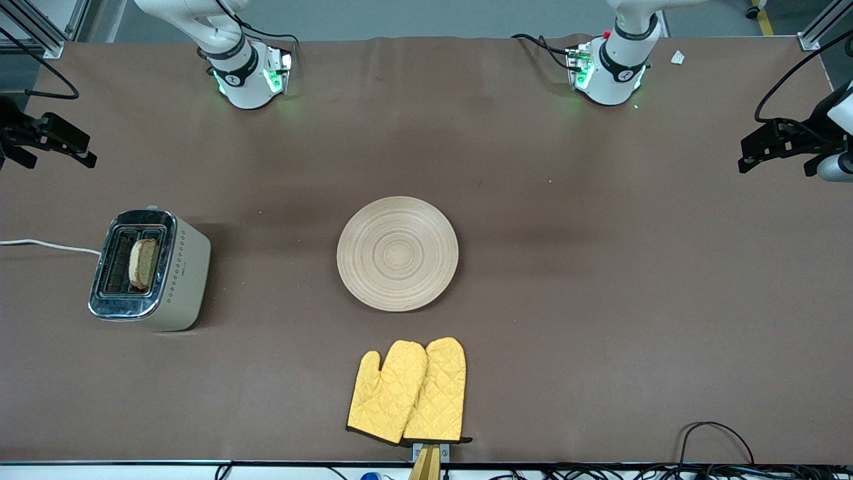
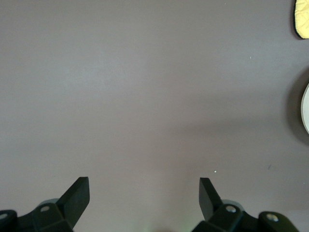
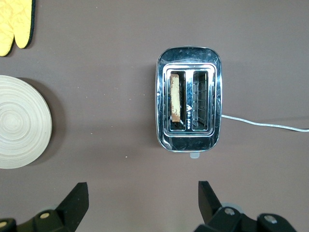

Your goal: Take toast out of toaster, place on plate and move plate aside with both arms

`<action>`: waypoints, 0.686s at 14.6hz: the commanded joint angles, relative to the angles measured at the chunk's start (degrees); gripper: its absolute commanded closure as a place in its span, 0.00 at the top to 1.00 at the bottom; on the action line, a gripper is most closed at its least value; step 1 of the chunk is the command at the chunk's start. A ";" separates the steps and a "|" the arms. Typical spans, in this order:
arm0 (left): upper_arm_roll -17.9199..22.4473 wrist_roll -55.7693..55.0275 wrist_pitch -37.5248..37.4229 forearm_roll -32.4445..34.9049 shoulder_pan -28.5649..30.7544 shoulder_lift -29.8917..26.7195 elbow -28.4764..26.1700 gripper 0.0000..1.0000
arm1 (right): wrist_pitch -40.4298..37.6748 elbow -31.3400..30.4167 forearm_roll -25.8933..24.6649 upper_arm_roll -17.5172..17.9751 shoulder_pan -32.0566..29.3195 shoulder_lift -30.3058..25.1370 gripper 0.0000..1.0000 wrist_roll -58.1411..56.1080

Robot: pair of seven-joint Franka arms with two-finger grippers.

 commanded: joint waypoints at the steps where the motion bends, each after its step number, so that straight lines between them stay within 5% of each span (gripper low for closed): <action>1: -0.43 0.00 -0.99 1.25 0.11 1.19 2.03 1.00 | -0.05 -0.82 0.66 0.12 -0.22 -1.28 1.00 0.41; 10: -0.43 0.18 -0.99 1.08 0.02 2.94 4.22 1.00 | -0.31 -0.65 0.66 -0.06 -0.57 -1.19 1.00 0.32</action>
